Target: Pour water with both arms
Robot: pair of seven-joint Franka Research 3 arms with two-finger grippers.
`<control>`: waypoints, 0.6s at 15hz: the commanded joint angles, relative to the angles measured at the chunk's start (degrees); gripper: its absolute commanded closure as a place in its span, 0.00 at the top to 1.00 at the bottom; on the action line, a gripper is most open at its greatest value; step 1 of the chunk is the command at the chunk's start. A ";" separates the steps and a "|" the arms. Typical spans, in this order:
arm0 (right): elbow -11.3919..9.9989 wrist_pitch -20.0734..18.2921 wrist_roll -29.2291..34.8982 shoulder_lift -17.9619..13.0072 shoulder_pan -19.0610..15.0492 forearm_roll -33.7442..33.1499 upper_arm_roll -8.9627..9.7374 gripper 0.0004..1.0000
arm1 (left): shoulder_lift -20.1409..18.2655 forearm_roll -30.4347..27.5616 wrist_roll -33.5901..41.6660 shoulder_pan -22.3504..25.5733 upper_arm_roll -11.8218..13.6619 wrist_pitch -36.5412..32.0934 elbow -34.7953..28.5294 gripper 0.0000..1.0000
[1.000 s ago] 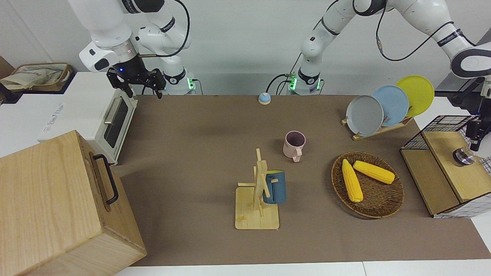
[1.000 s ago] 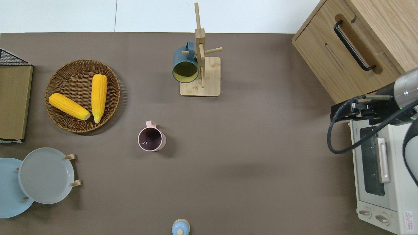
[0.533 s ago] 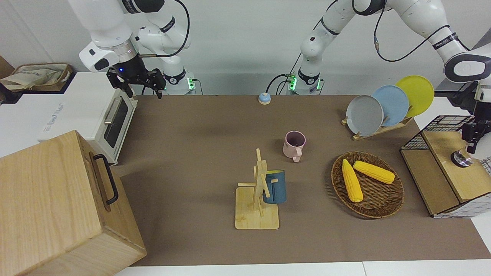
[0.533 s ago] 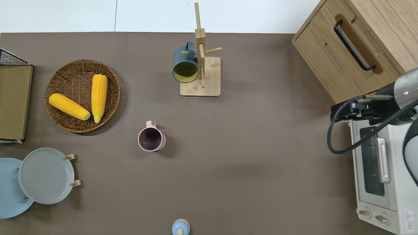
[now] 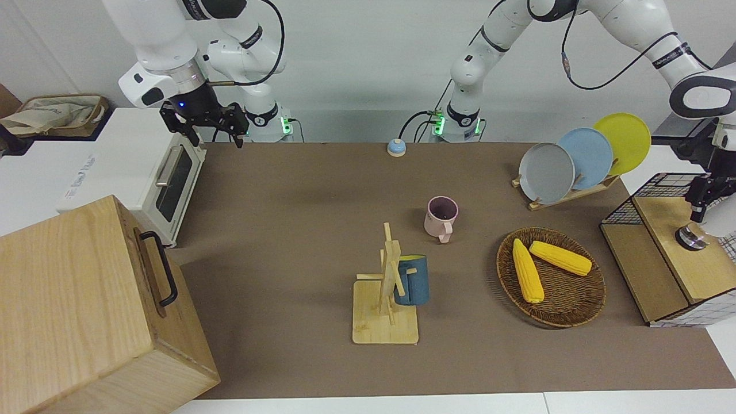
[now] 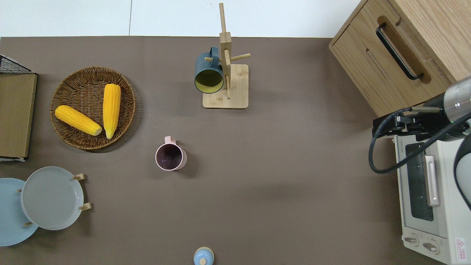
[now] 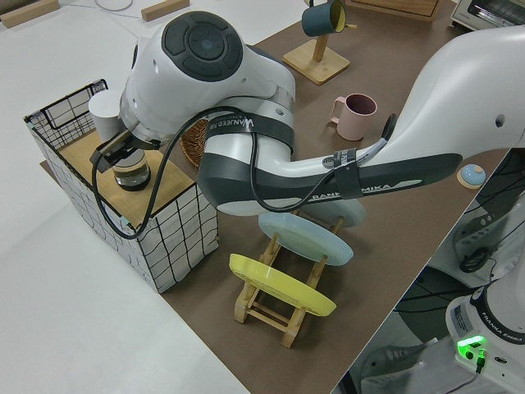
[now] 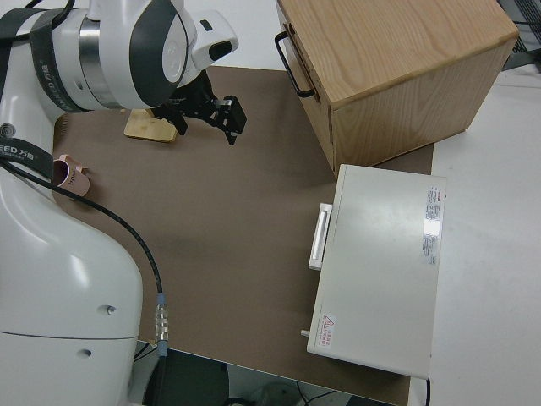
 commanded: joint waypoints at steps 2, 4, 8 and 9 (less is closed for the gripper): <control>-0.31 0.44 -1.08 -0.59 -0.90 1.16 0.45 0.99 | -4.65 11.88 -8.70 0.17 -0.72 -11.89 3.93 1.00; -0.31 0.44 -1.08 -0.59 -0.90 1.08 0.45 0.99 | -6.14 14.26 -9.57 -0.45 -0.81 -15.94 3.93 1.00; -0.31 0.44 -1.08 -0.59 -0.90 1.16 0.45 0.99 | -7.11 14.89 -10.02 -0.45 -0.89 -23.75 6.03 1.00; -0.31 0.44 -1.08 -0.59 -0.90 1.16 0.45 0.99 | -7.81 14.89 -10.98 -0.54 -0.98 -25.69 6.82 1.00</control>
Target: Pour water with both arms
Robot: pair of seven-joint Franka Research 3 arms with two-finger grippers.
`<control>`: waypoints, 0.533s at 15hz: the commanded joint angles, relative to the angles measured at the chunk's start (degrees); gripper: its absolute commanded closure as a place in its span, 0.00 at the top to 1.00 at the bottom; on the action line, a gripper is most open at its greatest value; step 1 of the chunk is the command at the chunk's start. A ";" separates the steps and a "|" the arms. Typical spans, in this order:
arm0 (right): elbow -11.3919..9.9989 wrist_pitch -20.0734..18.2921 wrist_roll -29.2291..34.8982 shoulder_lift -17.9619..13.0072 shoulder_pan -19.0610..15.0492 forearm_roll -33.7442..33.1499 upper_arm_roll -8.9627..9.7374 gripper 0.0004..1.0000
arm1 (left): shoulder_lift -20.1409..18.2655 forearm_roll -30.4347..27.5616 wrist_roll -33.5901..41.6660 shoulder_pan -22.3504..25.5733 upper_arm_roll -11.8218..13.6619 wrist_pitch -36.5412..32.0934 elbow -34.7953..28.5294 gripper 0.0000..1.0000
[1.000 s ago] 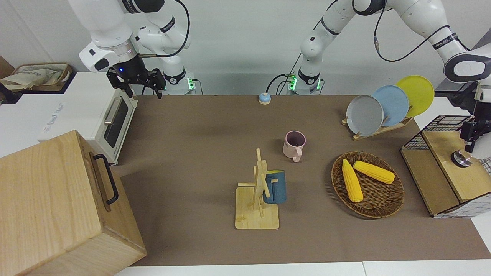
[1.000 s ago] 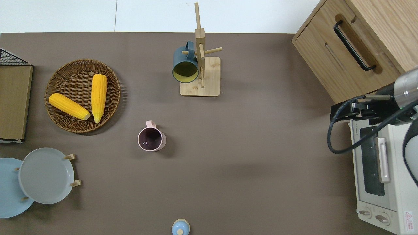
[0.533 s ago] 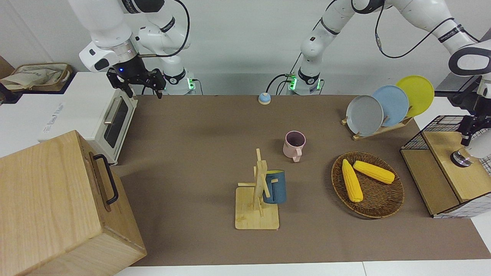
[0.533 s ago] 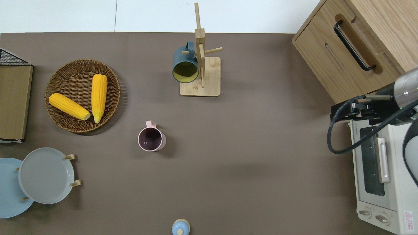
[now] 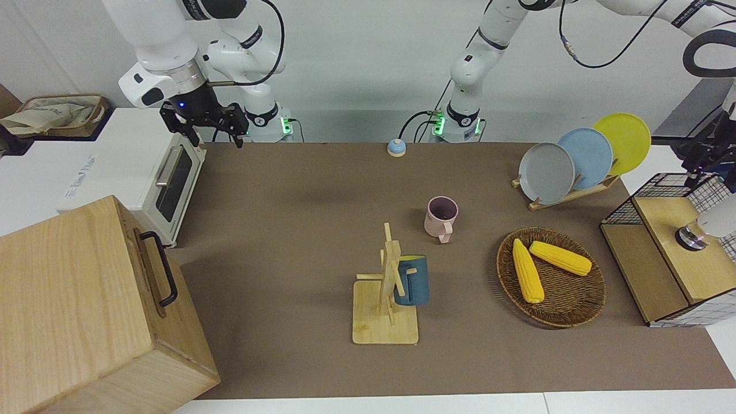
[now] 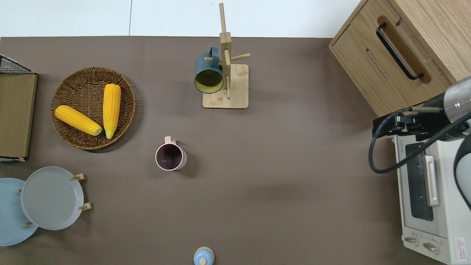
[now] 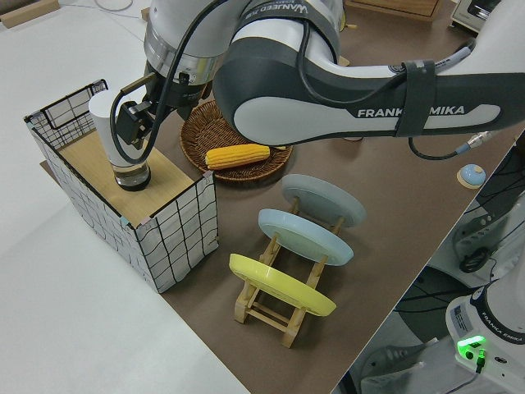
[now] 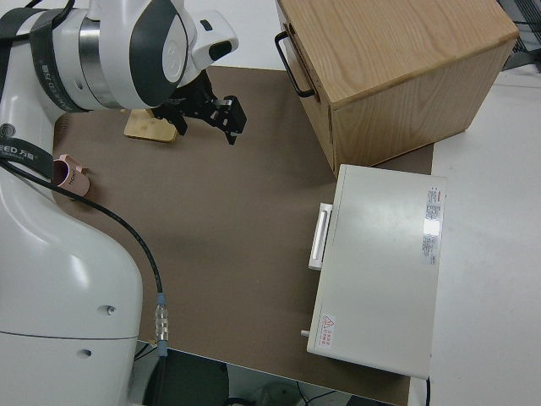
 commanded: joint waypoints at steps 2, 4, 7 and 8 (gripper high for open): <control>-0.31 0.44 -1.08 -0.59 -0.89 1.16 0.45 0.99 | -2.85 2.48 -5.38 -0.30 -1.17 -6.95 2.36 1.00; -0.31 0.44 -1.08 -0.59 -0.89 1.16 0.45 0.99 | -3.47 4.76 -8.28 -0.38 -4.15 -7.82 2.18 1.00; -0.31 0.44 -1.08 -0.59 -0.89 1.08 0.45 0.99 | -3.65 7.66 -12.85 -0.30 -9.07 -10.11 2.18 1.00; -0.31 0.44 -1.08 -0.59 -0.89 1.16 0.45 0.99 | -3.65 9.67 -13.91 -0.38 -10.30 -10.64 2.18 1.00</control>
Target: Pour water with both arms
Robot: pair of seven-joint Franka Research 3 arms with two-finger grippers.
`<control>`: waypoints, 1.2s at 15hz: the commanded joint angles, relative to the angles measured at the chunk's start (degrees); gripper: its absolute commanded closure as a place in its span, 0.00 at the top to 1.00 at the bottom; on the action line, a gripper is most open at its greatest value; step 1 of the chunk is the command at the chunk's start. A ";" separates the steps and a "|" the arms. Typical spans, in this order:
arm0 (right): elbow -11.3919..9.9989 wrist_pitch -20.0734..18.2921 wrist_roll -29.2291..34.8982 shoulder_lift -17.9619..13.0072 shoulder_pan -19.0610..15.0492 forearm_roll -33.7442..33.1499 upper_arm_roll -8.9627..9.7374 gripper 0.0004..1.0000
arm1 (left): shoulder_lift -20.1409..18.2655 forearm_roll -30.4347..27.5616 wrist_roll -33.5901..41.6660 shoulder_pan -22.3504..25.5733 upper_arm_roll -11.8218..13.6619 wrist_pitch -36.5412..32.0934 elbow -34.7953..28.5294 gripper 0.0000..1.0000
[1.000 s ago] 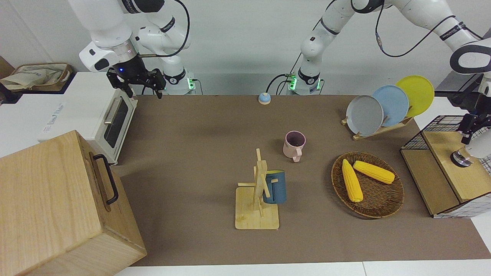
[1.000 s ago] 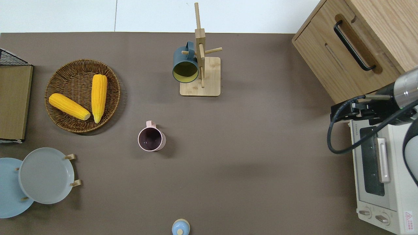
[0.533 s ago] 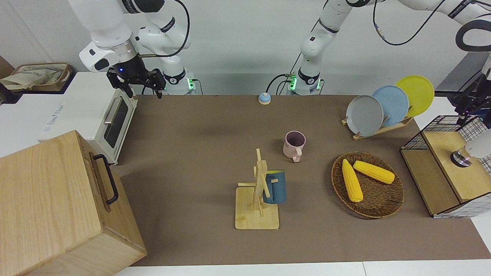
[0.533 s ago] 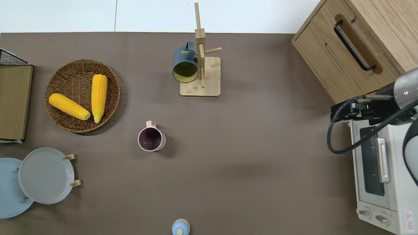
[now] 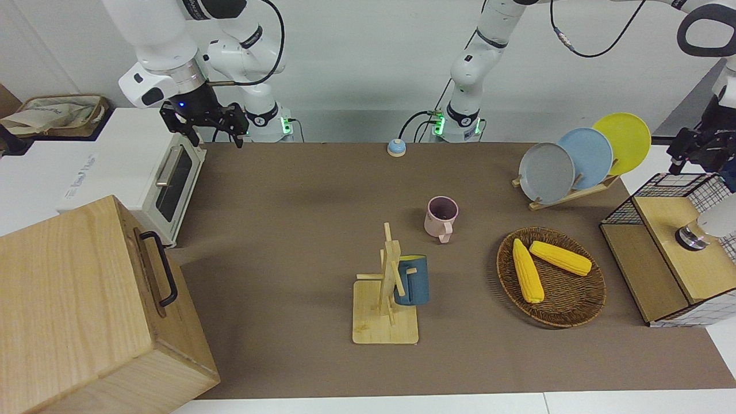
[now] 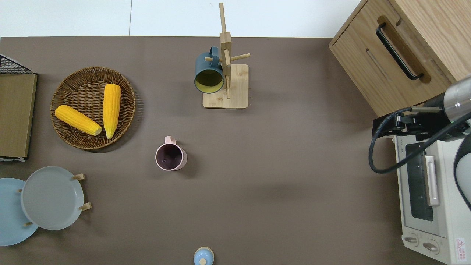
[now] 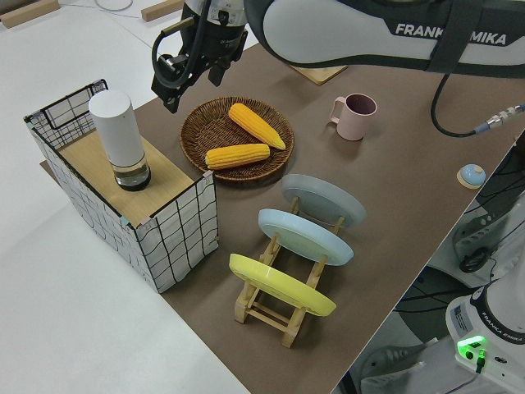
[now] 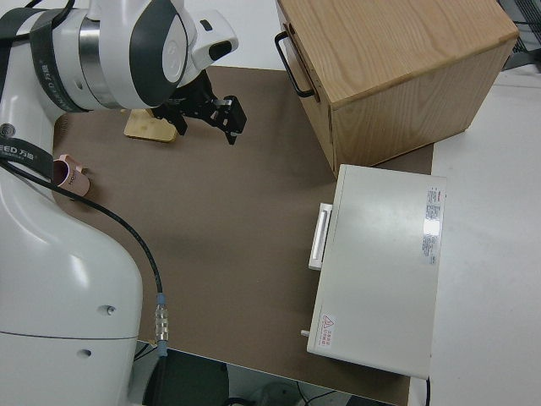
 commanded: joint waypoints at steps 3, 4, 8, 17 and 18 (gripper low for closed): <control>-0.31 0.44 -1.08 -0.59 -0.90 1.08 0.45 0.99 | -0.43 6.74 -6.13 -0.03 -6.58 -6.96 0.11 1.00; -0.31 0.44 -1.08 -0.59 -0.90 1.16 0.45 0.99 | -0.43 6.48 -6.04 -0.20 -6.59 -8.29 0.11 1.00; -0.31 0.44 -1.08 -0.59 -0.90 1.16 0.45 0.99 | -0.43 5.78 -6.22 -7.92 -2.56 -11.28 0.11 1.00; -0.31 0.44 -1.08 -0.59 -0.90 1.16 0.45 0.99 | -5.08 -2.22 -11.93 -37.96 24.05 -15.59 -0.15 1.00; -0.31 0.44 -1.08 -0.59 -0.90 1.16 0.45 0.99 | -5.61 -3.10 -12.02 -42.09 27.74 -16.12 -0.15 1.00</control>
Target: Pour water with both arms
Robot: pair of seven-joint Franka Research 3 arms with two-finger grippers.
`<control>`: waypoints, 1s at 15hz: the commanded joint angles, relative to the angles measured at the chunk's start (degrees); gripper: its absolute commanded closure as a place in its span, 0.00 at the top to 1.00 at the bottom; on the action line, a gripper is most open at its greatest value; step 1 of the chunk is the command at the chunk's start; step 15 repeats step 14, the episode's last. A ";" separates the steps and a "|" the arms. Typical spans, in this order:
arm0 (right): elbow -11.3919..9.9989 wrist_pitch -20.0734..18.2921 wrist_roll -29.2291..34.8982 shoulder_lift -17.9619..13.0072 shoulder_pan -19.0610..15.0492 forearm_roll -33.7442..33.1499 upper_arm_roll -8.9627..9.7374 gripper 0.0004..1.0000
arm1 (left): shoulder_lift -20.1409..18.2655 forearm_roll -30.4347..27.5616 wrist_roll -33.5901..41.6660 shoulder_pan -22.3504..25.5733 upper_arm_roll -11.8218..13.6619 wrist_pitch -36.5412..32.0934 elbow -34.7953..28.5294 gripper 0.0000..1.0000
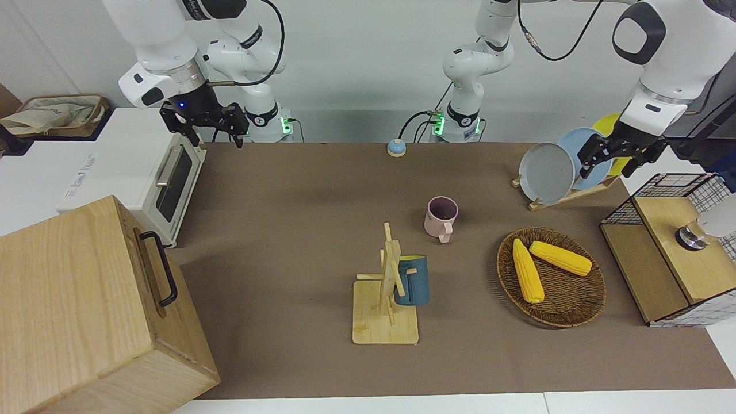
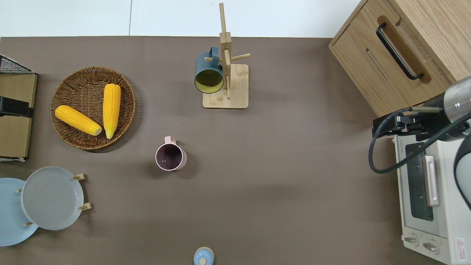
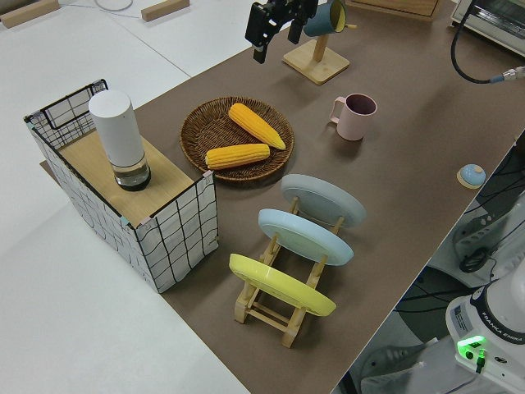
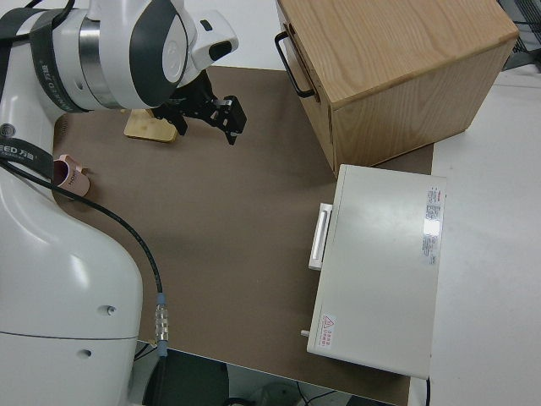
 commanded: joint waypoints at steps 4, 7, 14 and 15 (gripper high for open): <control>-0.31 0.44 -1.08 -0.59 -0.89 1.16 0.45 0.99 | -4.71 -3.28 -0.29 -21.82 21.19 -4.34 -0.83 1.00; -0.31 0.44 -1.08 -0.59 -0.89 1.16 0.45 0.99 | -5.33 -2.58 -0.13 -28.97 26.05 -6.54 -1.27 1.00; -0.31 0.44 -1.08 -0.59 -0.89 1.16 0.45 0.99 | -5.07 -2.66 -0.47 -31.70 25.70 -7.33 -1.27 1.00; -0.31 0.44 -1.08 -0.59 -0.89 1.16 0.45 0.99 | -5.07 -2.66 -0.47 -31.70 25.70 -7.33 -1.27 1.00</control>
